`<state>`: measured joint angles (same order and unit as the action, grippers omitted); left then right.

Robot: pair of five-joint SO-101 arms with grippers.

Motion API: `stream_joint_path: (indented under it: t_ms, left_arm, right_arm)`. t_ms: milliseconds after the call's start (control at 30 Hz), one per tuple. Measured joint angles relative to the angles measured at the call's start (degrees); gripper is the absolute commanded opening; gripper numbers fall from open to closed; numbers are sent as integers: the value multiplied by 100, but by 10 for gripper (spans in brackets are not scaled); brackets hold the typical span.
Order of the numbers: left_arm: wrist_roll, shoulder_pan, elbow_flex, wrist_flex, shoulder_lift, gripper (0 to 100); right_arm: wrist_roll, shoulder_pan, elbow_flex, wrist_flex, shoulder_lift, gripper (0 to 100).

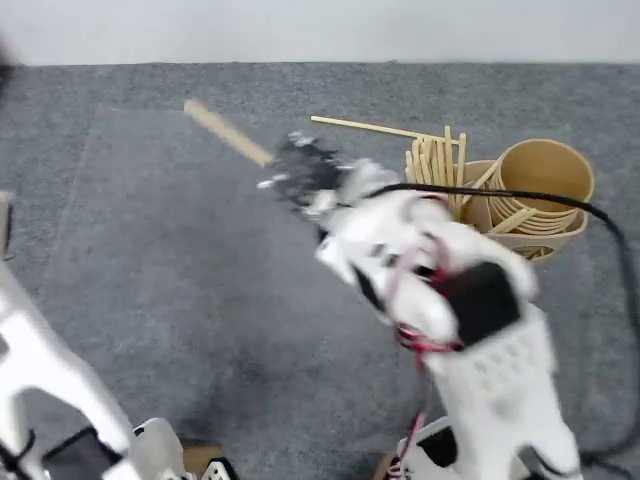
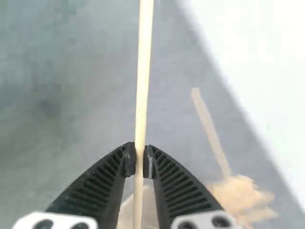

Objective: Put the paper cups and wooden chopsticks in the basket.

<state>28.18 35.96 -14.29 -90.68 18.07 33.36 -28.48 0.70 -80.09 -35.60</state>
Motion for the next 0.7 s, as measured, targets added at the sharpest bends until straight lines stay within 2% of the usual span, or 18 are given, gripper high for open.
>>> stream_joint_path:
  t_ms: [167,333,533,700]
  left_arm:
    - [-721,-914,-800,0,299,12]
    - [-1512,-1943,-1802,0,299,12]
    - [-2567,-3279,-2716,9,334,12]
    - [-3270,-4316,-2875,536,431,12]
  right_arm:
    - [-396,686,141,202,-668,8]
    - [-818,1336,-273,1073,-1424,8]
    - [-1257,1881,-2110,2567,-2681,8]
    - [-1741,2347,-3710,3719,-3745,8]
